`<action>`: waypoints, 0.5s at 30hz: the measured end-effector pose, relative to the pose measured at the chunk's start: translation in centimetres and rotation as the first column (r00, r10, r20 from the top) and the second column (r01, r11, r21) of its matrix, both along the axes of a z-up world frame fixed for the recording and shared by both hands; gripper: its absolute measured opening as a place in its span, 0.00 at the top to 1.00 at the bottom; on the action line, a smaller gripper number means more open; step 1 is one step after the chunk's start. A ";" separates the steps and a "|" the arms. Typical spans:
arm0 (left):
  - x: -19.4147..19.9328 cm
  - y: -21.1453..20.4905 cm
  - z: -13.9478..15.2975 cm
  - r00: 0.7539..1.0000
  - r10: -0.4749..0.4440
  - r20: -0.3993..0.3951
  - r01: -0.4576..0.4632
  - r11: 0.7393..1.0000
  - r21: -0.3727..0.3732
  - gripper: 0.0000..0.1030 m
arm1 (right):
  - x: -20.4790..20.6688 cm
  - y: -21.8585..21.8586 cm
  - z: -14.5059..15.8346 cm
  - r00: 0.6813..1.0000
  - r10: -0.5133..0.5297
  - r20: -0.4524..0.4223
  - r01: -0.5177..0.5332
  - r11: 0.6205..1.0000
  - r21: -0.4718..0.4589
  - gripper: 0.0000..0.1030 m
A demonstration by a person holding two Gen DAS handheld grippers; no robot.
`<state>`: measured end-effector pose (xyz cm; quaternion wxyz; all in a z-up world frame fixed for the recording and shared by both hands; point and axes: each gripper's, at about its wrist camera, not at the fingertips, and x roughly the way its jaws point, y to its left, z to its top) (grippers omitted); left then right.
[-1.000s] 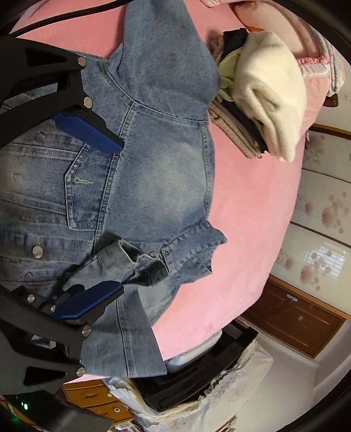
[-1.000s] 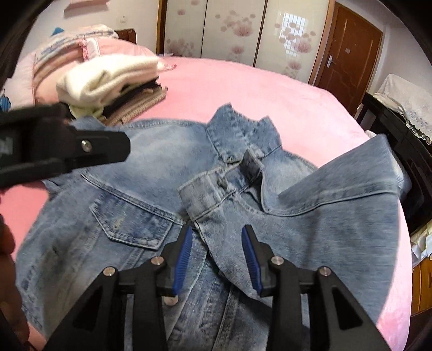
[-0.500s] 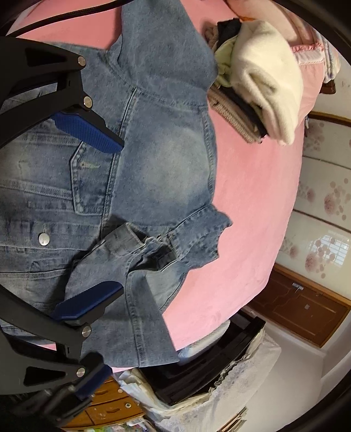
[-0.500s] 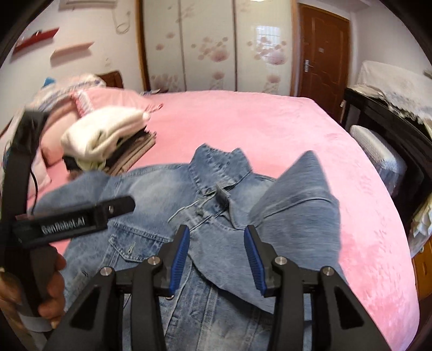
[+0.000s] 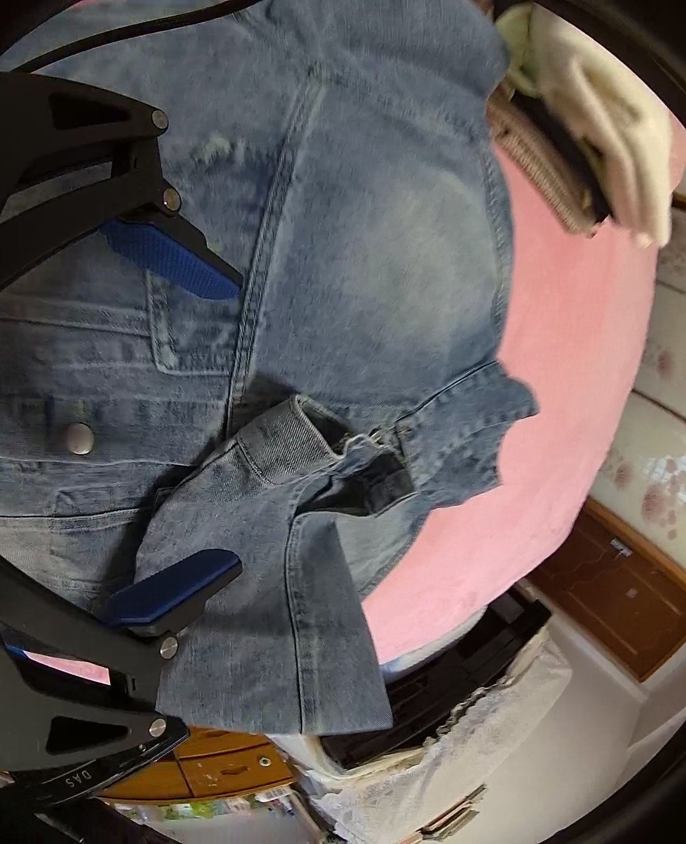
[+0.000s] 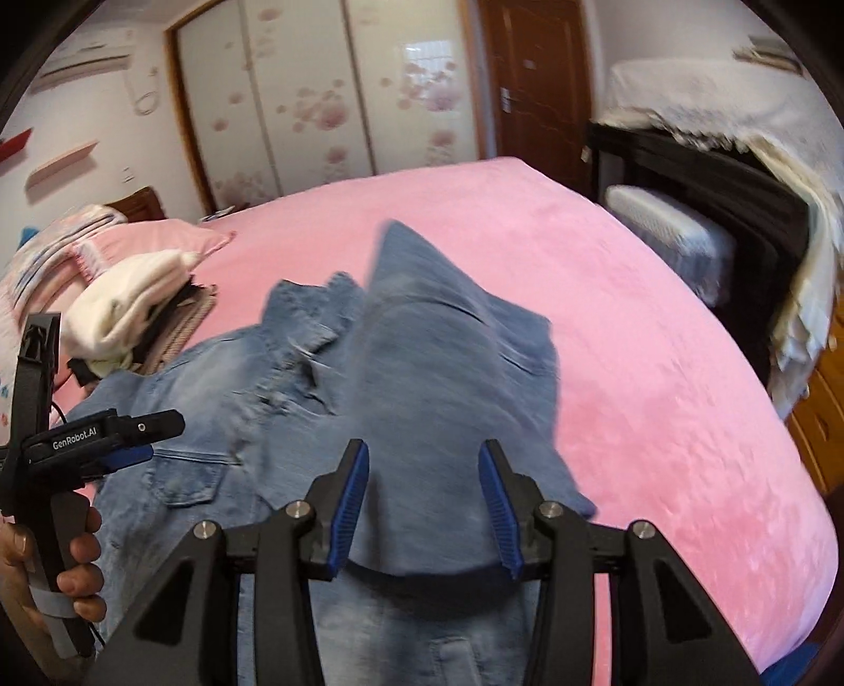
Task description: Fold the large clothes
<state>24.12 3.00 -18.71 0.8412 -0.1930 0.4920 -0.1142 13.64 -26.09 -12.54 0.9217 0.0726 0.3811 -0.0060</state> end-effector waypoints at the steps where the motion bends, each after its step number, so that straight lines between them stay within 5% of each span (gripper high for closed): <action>1: 0.6 -0.3 -0.6 1.000 -0.012 -0.010 0.012 1.000 -0.012 0.08 | -0.2 -0.7 -0.3 1.000 -0.012 -0.002 0.012 1.000 0.016 0.58; 6: 4.3 -2.2 -3.3 0.995 -0.069 -0.074 0.064 0.996 -0.062 0.15 | -0.9 -3.4 -1.2 0.998 -0.063 -0.015 0.063 0.997 0.045 0.58; 10: 6.1 -4.1 -4.5 0.988 -0.095 -0.125 0.092 0.995 -0.035 0.64 | -1.4 -5.0 -2.2 0.996 -0.087 -0.035 0.089 0.994 0.057 0.58; 12: 6.5 -5.0 -4.3 0.987 -0.086 -0.133 0.093 0.994 0.049 0.73 | -1.6 -5.6 -2.5 0.995 -0.094 -0.041 0.096 0.994 0.055 0.58; 15: 6.7 -5.2 -2.7 0.992 -0.084 -0.096 0.089 0.995 0.044 0.81 | -1.6 -6.3 -3.2 0.993 -0.102 -0.060 0.105 0.993 0.057 0.58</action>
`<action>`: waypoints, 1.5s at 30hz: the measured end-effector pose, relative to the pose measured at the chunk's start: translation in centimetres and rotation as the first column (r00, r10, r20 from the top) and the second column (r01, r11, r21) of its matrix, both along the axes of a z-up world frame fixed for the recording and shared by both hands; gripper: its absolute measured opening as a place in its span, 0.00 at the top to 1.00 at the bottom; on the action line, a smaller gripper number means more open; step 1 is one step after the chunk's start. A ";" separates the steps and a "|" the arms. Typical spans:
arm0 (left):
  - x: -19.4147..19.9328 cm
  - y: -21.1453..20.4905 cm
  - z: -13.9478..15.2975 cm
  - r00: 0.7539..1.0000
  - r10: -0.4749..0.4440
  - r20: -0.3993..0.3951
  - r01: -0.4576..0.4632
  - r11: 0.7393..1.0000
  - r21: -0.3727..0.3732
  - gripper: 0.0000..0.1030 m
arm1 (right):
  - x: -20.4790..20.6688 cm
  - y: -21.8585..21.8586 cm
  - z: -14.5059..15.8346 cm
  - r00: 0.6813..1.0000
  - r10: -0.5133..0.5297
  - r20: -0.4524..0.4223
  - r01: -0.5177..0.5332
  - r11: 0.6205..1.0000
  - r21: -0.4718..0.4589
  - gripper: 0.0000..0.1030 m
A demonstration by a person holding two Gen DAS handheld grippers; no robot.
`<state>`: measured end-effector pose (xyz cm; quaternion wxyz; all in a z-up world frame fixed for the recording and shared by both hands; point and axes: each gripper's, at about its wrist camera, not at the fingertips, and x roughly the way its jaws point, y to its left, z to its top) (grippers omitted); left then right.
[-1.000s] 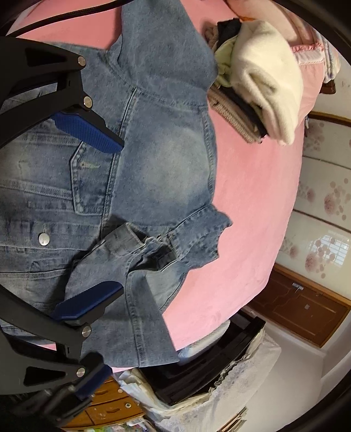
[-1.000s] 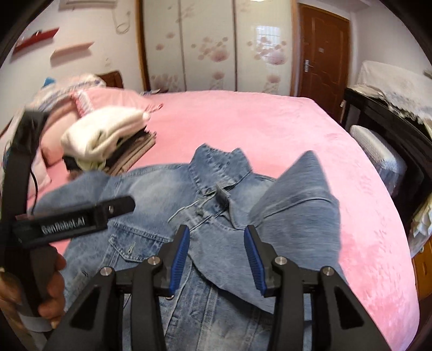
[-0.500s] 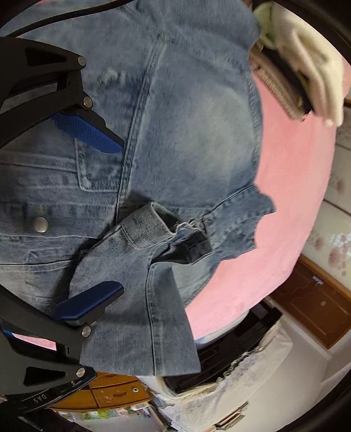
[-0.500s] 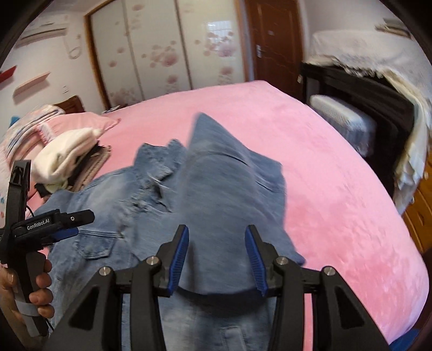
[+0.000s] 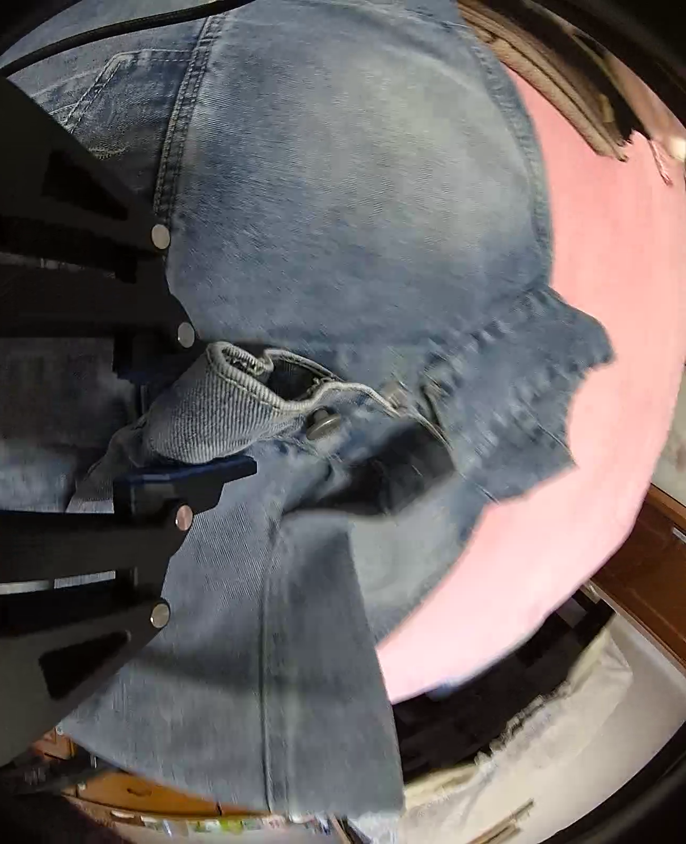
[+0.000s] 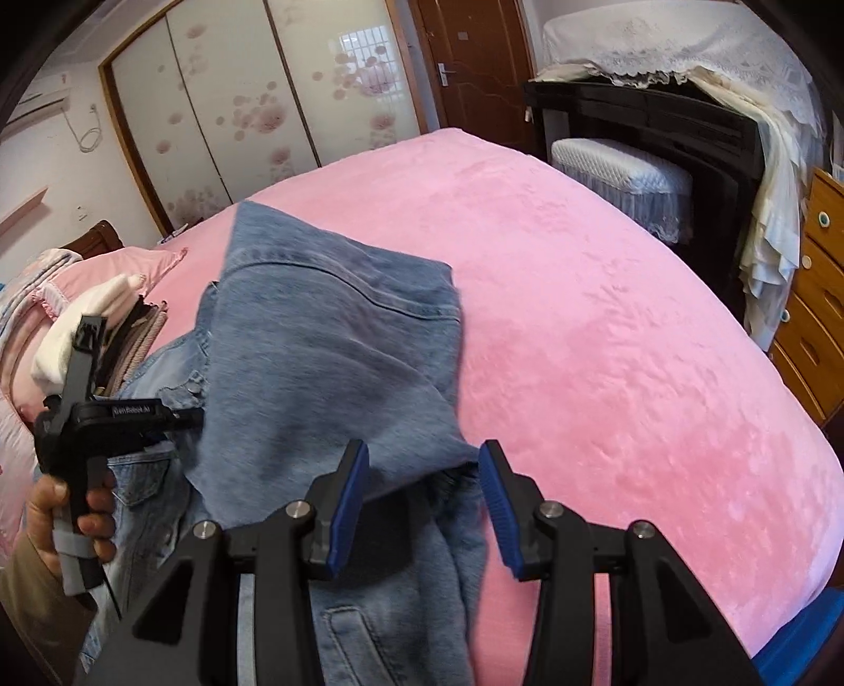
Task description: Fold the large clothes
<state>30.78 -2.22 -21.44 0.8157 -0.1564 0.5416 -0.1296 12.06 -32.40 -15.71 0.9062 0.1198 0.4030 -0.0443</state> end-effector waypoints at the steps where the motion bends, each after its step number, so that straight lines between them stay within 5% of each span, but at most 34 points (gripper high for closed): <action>1: 0.0 0.1 1.0 0.999 0.012 0.030 -0.012 1.000 -0.004 0.81 | 0.0 -0.1 -0.1 1.000 -0.001 -0.002 0.001 1.000 0.001 0.58; 8: 0.0 1.6 9.3 0.962 0.111 0.247 -0.106 0.994 -0.036 0.82 | 0.8 -0.5 -1.7 0.998 0.034 -0.051 -0.034 0.999 -0.002 0.58; 14: -1.5 4.4 14.1 0.899 0.169 0.405 -0.170 0.985 -0.034 0.82 | 2.5 0.3 -4.3 0.989 0.087 -0.118 -0.090 0.996 -0.013 0.57; 18: -2.9 7.6 13.0 0.887 0.222 0.404 -0.224 0.974 -0.043 0.82 | 4.0 1.9 -5.2 0.983 0.101 -0.151 -0.117 0.988 -0.102 0.57; 21: -3.6 9.7 8.9 0.901 0.271 0.339 -0.285 0.958 -0.009 0.82 | 4.3 2.8 -5.5 0.985 0.077 -0.153 -0.104 0.979 -0.174 0.57; 25: -5.0 12.9 1.8 0.922 0.342 0.181 -0.360 0.930 0.072 0.81 | 4.1 3.1 -5.8 0.987 0.077 -0.139 -0.101 0.979 -0.176 0.77; 28: -6.3 14.2 -1.7 0.931 0.344 0.118 -0.351 0.935 0.045 0.78 | 4.0 3.5 -6.0 0.986 0.072 -0.151 -0.103 0.972 -0.210 0.77; 30: -6.9 14.0 -1.2 0.936 0.326 0.134 -0.336 0.940 0.061 0.76 | 4.0 3.7 -5.9 0.983 0.071 -0.170 -0.108 0.969 -0.221 0.77; 32: -7.2 13.5 -0.3 0.945 0.302 0.130 -0.315 0.944 0.095 0.55 | 4.0 3.8 -5.6 0.980 0.073 -0.187 -0.115 0.968 -0.225 0.73; 38: -8.7 12.4 6.0 0.946 0.190 0.261 -0.236 0.959 0.156 0.32 | 2.2 3.9 -2.9 0.982 0.096 -0.160 -0.132 0.963 -0.234 0.69; 45: -7.3 8.9 10.6 0.918 0.107 0.381 -0.199 0.957 0.210 0.30 | 3.6 4.8 2.6 0.990 0.136 -0.024 -0.138 0.971 -0.193 0.69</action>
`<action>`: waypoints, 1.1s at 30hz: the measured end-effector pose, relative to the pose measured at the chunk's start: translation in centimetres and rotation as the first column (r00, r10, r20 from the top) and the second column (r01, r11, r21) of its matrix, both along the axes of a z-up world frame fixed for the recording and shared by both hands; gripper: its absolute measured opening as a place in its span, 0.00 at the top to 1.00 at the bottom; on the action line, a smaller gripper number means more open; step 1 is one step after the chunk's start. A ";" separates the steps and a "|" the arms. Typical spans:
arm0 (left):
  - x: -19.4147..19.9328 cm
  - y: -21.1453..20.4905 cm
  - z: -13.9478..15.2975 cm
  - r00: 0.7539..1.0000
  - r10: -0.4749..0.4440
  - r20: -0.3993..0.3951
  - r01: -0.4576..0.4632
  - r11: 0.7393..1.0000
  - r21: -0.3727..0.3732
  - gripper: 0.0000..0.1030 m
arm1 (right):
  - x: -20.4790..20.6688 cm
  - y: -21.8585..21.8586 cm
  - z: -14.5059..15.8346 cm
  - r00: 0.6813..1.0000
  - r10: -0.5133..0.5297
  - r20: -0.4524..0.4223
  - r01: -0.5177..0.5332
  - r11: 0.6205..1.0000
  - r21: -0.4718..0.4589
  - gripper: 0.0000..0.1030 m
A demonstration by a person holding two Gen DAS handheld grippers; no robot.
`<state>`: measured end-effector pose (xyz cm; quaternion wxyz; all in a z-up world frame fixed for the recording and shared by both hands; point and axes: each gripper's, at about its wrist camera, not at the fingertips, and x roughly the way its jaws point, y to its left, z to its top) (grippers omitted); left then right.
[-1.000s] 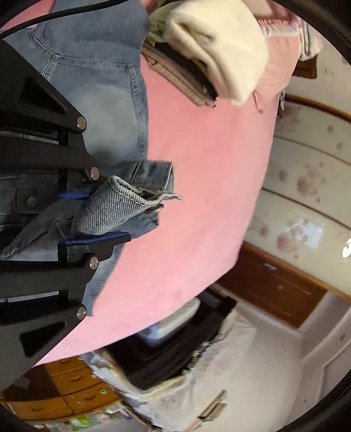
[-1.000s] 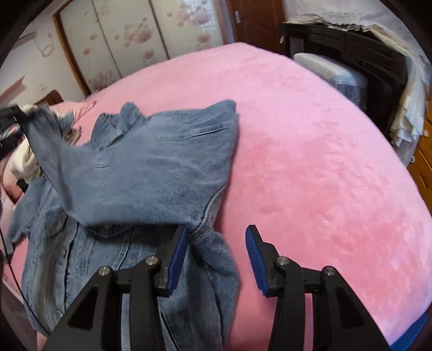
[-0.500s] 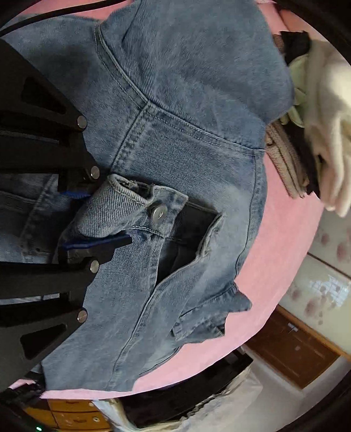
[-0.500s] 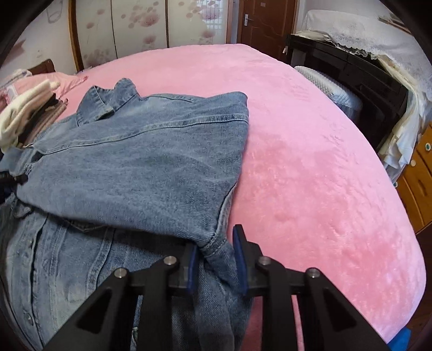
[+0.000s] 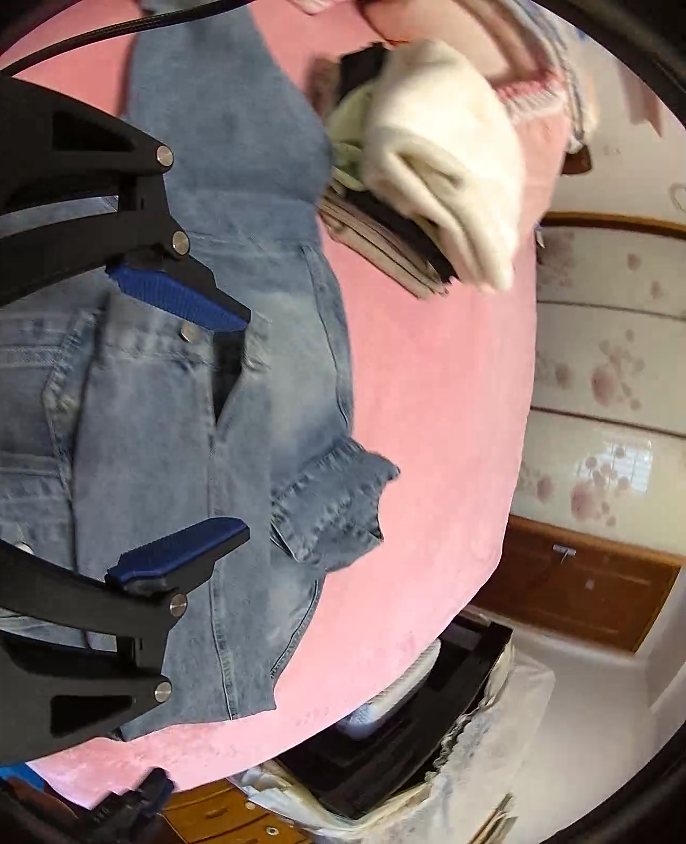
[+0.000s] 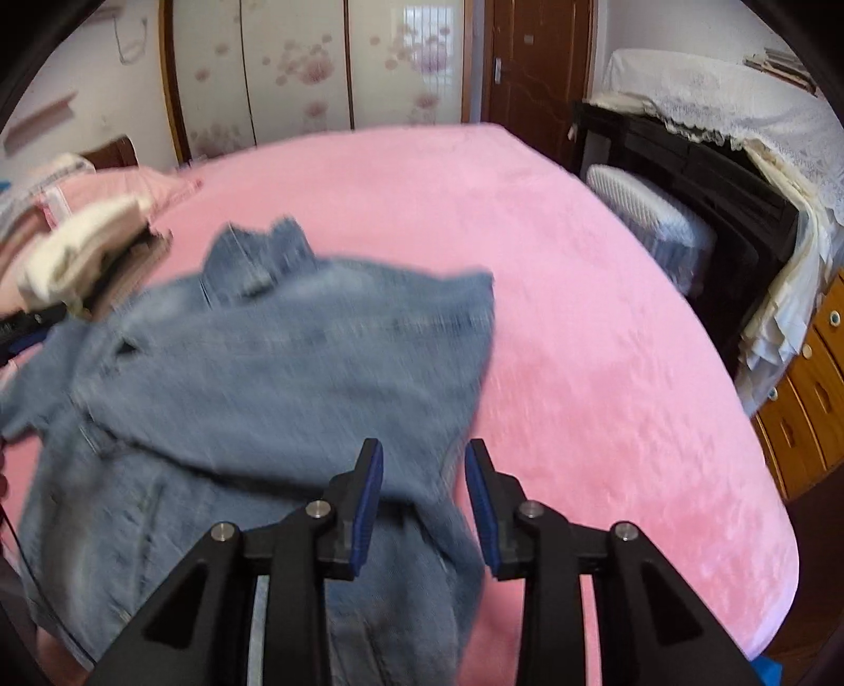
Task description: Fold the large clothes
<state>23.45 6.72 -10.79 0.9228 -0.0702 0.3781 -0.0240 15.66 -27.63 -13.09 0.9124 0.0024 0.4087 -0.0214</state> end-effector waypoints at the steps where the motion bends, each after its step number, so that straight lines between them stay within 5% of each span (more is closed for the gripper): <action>1: 0.7 -0.7 -0.3 1.000 0.000 -0.005 0.000 1.000 0.021 0.30 | 0.8 0.4 0.4 1.000 0.005 0.015 -0.005 1.000 -0.007 0.69; 4: 2.9 -2.4 -1.8 0.999 0.000 -0.040 0.002 0.999 0.050 0.31 | 3.9 2.0 0.5 0.999 0.032 0.034 -0.031 0.999 -0.034 0.69; 8: 6.5 -3.5 -5.0 0.993 0.016 -0.120 -0.011 0.999 0.044 0.46 | 9.3 3.8 -1.9 0.997 0.071 -0.038 -0.070 0.997 0.010 0.69; 12: 9.0 -3.1 -8.4 0.976 0.050 -0.214 -0.041 0.998 0.046 0.49 | 13.3 4.3 -4.9 0.993 0.069 -0.096 -0.069 0.998 -0.006 0.69; 17: 9.6 -1.5 -11.3 0.961 0.050 -0.273 -0.043 0.999 0.033 0.61 | 16.0 0.5 -8.0 0.980 -0.066 -0.190 0.060 0.997 -0.040 0.69; 22: 9.0 -1.0 -11.3 0.965 0.019 -0.263 -0.016 1.000 0.015 0.61 | 15.5 -3.8 -8.3 0.966 -0.153 -0.206 0.166 0.985 0.046 0.84; 24: 8.9 -1.1 -11.0 0.962 0.012 -0.274 -0.010 1.000 0.011 0.54 | 15.0 -4.5 -8.1 0.966 -0.152 -0.211 0.172 0.982 0.082 0.84; 29: 7.5 -2.0 -7.9 0.975 0.012 -0.221 -0.004 0.999 0.037 0.14 | 13.1 -3.7 -6.4 0.969 -0.128 -0.212 0.155 0.981 0.115 0.81; 33: 5.6 -2.6 -4.4 0.983 -0.014 -0.182 0.025 0.998 0.057 0.12 | 10.6 -2.3 -4.1 0.976 -0.087 -0.198 0.123 0.976 0.179 0.81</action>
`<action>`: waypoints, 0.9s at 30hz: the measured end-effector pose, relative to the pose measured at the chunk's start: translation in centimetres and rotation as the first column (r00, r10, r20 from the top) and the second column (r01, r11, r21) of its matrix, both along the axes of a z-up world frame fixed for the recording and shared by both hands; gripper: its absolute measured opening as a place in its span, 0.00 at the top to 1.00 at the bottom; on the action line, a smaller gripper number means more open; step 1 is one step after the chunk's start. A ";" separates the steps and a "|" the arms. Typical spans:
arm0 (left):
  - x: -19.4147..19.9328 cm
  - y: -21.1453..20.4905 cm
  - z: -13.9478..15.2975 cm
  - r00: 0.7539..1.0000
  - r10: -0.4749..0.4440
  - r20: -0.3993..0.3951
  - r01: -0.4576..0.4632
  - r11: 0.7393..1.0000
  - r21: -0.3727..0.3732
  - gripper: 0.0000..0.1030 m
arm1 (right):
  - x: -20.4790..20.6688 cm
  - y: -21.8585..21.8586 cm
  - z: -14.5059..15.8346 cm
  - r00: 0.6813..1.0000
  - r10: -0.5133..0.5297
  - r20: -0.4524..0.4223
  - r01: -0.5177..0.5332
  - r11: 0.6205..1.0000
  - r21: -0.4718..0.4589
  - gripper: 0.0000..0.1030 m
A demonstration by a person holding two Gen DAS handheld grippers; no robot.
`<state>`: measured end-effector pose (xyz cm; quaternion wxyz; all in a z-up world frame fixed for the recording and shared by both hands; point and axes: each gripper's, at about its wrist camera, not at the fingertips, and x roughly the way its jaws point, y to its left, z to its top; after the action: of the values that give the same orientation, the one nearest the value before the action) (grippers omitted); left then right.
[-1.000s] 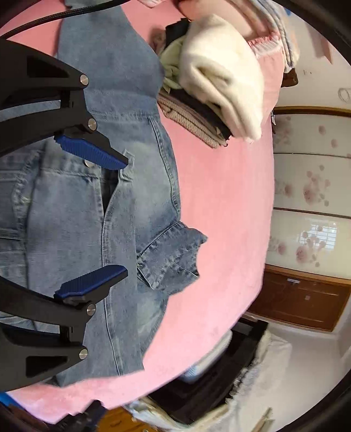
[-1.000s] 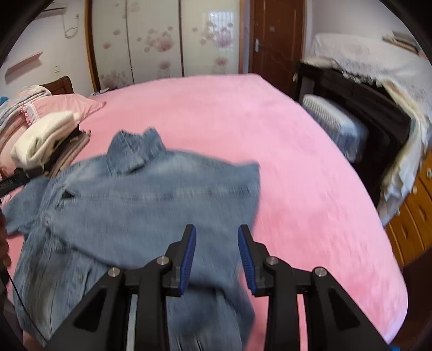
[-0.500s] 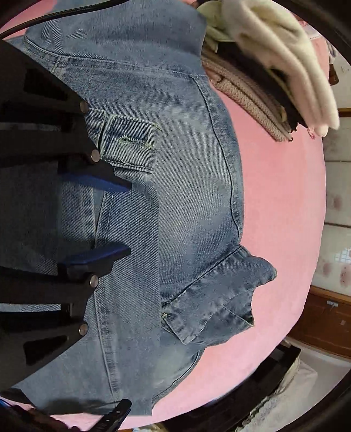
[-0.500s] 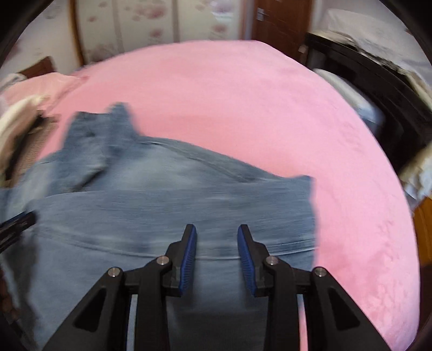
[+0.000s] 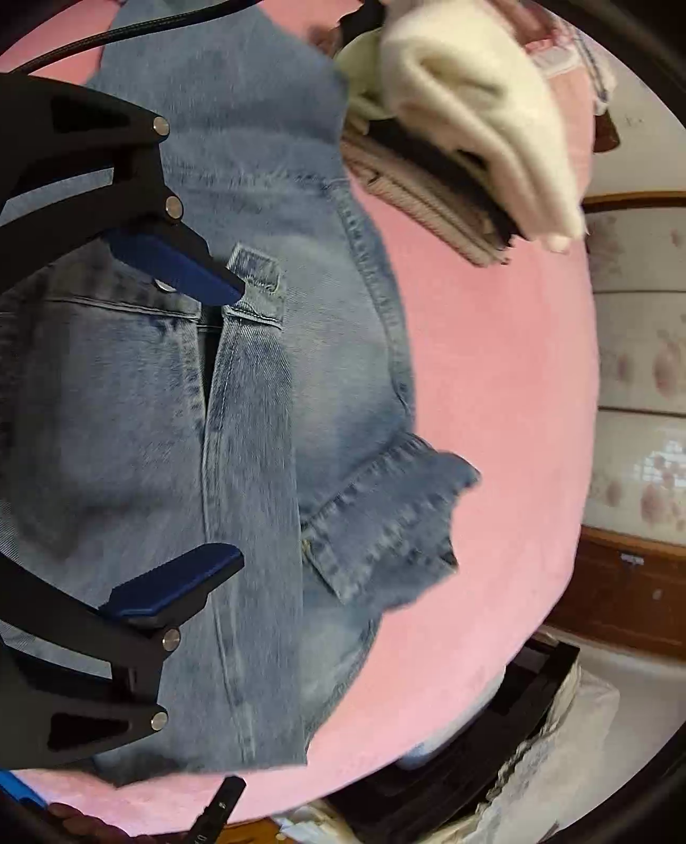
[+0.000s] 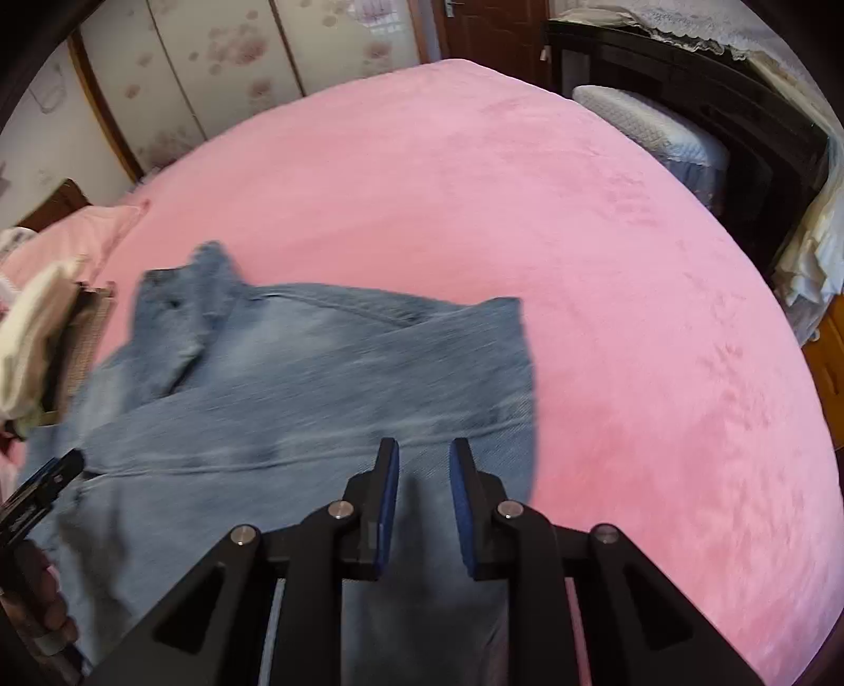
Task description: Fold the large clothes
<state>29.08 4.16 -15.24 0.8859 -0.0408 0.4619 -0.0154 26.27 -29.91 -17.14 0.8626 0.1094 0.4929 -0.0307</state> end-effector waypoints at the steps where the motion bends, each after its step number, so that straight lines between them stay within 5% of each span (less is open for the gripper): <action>1: -0.5 -0.1 0.8 1.000 -0.004 0.005 0.004 1.000 0.006 0.12 | -0.6 0.7 0.7 1.000 0.008 0.009 -0.008 1.000 0.011 0.81; 9: -6.3 0.2 8.2 0.997 -0.006 0.076 0.002 0.999 0.054 0.10 | -6.1 6.8 6.7 0.992 0.092 0.081 -0.090 0.996 -0.028 0.73; 27: -18.9 8.7 18.5 0.972 0.075 0.223 -0.071 0.997 -0.024 0.04 | -14.7 19.1 17.2 0.964 0.146 0.222 -0.134 0.989 -0.068 0.72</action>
<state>10.14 12.87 3.26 0.9318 -0.0626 0.3575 0.0091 11.61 -10.79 0.03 0.9157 0.0545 0.3970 0.0300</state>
